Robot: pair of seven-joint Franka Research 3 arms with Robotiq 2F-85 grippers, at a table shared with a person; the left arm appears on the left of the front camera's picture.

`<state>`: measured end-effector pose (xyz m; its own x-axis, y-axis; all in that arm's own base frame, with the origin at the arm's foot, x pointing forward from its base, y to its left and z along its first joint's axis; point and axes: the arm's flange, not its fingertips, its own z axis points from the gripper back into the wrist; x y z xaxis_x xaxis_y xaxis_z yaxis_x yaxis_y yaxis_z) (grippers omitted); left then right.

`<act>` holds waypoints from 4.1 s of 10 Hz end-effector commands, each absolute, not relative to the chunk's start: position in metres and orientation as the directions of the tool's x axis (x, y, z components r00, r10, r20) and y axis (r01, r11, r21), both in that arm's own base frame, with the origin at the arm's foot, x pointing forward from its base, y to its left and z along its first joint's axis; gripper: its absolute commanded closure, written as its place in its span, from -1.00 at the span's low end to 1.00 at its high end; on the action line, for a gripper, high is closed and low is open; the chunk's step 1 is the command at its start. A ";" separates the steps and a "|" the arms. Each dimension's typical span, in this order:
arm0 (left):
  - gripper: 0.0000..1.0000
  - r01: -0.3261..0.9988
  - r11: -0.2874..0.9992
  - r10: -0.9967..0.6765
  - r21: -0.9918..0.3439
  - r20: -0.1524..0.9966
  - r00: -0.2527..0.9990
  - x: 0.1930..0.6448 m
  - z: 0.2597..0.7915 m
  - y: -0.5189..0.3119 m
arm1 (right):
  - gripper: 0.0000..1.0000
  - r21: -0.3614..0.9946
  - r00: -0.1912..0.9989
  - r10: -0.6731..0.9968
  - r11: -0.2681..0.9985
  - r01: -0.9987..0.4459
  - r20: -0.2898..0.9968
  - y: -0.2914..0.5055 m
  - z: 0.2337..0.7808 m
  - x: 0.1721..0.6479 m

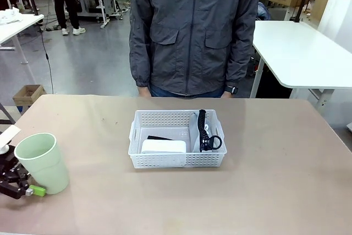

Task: Efficiently arrange items inside the basket to fit them all.
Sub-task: Pick up the Reusable plastic cup and place it inside the Organizing basket.

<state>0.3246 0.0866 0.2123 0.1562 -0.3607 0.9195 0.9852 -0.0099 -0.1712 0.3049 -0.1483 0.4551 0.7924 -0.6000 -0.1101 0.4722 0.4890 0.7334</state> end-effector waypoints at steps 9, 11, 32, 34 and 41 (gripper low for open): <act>-1.00 0.987 0.037 -0.072 -0.159 0.984 0.161 0.284 0.233 0.051 | -1.00 0.739 0.794 -0.598 0.485 0.468 -0.109 -0.148 0.455 0.306; -0.08 0.987 0.010 -0.075 -0.159 0.984 0.159 0.281 0.234 0.050 | -1.00 0.739 0.794 -0.598 0.485 0.468 -0.109 -0.148 0.455 0.306; -0.71 0.985 0.083 -0.110 -0.153 0.981 0.161 0.332 0.367 0.082 | -1.00 0.739 0.794 -0.598 0.485 0.468 -0.109 -0.148 0.455 0.306; -0.71 0.978 0.174 -0.147 -0.112 0.979 0.139 0.339 0.384 0.044 | -1.00 0.739 0.794 -0.598 0.485 0.468 -0.109 -0.148 0.455 0.306; -0.71 0.973 0.224 -0.484 0.045 0.872 0.071 0.387 0.426 -0.124 | -1.00 0.739 0.794 -0.598 0.485 0.468 -0.109 -0.148 0.455 0.306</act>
<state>0.3823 -0.1083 0.4244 0.0728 -0.4561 0.8870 0.9768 0.2121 0.0289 0.3053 -0.1482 0.4546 0.7924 -0.5997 -0.1114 0.4733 0.4893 0.7325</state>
